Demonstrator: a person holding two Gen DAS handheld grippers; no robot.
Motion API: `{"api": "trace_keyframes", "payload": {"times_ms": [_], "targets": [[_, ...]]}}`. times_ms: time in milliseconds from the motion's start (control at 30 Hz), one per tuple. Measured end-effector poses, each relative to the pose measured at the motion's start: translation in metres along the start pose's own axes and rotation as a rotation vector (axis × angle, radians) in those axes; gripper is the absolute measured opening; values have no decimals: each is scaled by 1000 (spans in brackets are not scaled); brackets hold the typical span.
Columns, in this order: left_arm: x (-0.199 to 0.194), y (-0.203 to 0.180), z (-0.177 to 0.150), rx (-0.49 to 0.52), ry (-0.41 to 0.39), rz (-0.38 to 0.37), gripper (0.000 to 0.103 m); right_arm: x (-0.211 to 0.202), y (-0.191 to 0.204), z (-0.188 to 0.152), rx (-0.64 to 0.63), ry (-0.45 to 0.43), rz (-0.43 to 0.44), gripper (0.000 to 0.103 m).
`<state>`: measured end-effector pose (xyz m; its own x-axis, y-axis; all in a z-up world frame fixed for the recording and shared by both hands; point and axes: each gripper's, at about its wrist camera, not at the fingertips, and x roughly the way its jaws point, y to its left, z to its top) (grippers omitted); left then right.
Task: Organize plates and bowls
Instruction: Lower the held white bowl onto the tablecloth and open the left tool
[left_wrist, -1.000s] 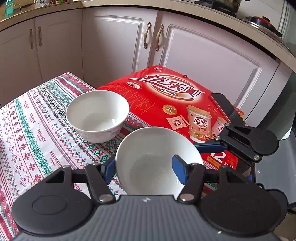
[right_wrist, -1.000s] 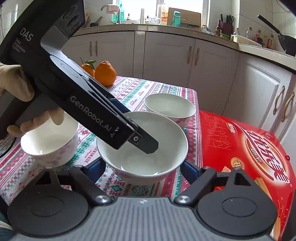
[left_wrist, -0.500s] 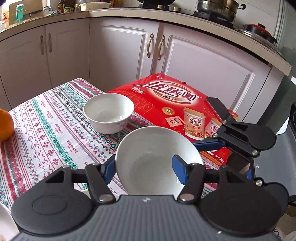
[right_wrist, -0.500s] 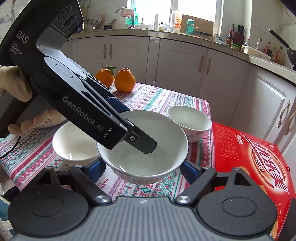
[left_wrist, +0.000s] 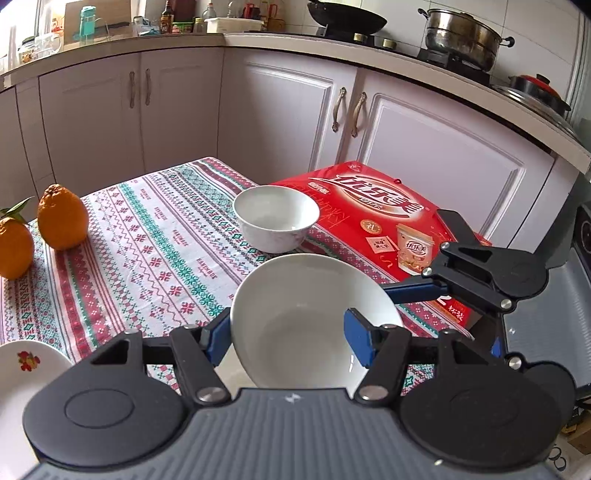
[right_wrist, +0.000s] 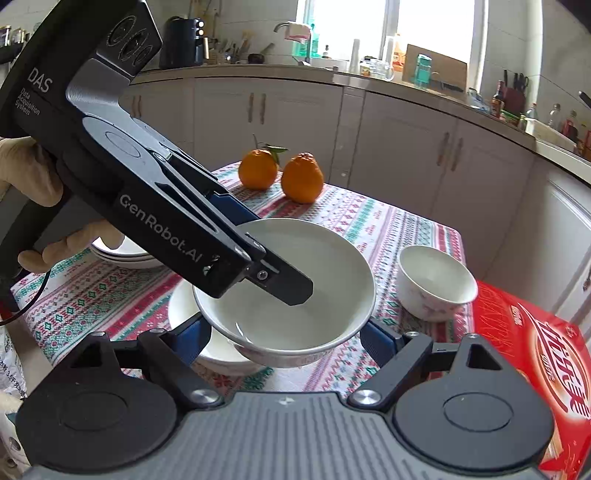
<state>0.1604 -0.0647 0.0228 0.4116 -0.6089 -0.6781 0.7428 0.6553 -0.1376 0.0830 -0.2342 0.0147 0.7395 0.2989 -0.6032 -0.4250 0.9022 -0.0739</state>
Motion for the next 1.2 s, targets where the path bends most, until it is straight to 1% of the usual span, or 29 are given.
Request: {"api": "trace_keyframes", "payload": {"times_ms": [267, 533, 800, 1200], "targets": [[-5, 21, -11, -42, 5, 28, 62, 19, 13, 10, -7, 18, 48, 91], [2, 33, -18, -67, 22, 31, 63, 37, 14, 11, 18, 51, 76, 91], [6, 38, -23, -87, 26, 21, 63, 41, 12, 9, 42, 63, 96, 91], [13, 36, -29, -91, 35, 9, 63, 40, 12, 3, 54, 78, 102, 91]]}}
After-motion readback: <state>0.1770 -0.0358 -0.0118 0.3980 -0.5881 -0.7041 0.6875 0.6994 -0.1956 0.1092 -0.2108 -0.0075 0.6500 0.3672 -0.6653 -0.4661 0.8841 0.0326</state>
